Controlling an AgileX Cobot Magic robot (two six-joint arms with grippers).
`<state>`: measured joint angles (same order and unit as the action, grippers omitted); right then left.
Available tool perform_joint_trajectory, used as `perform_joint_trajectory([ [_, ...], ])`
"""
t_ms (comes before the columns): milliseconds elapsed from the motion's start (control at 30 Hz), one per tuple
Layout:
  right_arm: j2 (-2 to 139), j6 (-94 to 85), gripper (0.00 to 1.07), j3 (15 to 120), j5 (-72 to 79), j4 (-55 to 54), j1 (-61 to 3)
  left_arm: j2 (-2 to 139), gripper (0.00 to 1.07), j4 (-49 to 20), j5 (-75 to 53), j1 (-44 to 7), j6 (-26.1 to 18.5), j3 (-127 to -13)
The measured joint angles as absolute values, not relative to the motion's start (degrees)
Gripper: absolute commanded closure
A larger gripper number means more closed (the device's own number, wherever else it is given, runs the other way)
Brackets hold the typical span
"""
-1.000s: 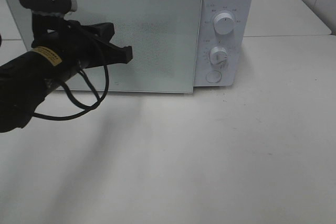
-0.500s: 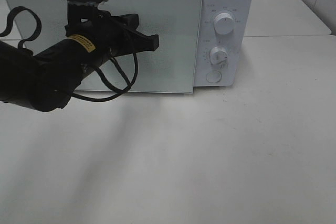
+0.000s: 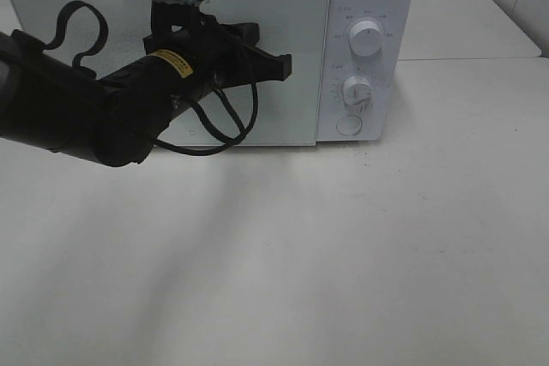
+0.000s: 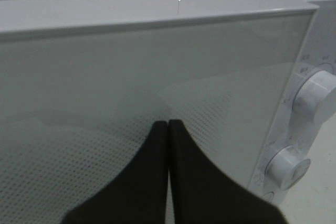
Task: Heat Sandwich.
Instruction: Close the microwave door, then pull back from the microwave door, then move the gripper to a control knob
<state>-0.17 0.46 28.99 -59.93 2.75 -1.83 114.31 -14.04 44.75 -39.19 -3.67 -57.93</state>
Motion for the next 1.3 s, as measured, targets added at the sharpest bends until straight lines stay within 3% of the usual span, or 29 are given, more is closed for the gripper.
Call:
perform_joint_trajectory([
  [900, -0.2, 0.5, 0.31, 29.0, -59.9, 2.8, -1.8, 116.2, 1.06, -13.0, 44.3, -39.6, -3.9, -61.3],
  [1300, -0.2, 0.5, 0.31, 29.0, -59.9, 2.8, -1.8, 109.8, 1.06, -17.2, 44.9, -42.7, -3.9, -52.8],
])
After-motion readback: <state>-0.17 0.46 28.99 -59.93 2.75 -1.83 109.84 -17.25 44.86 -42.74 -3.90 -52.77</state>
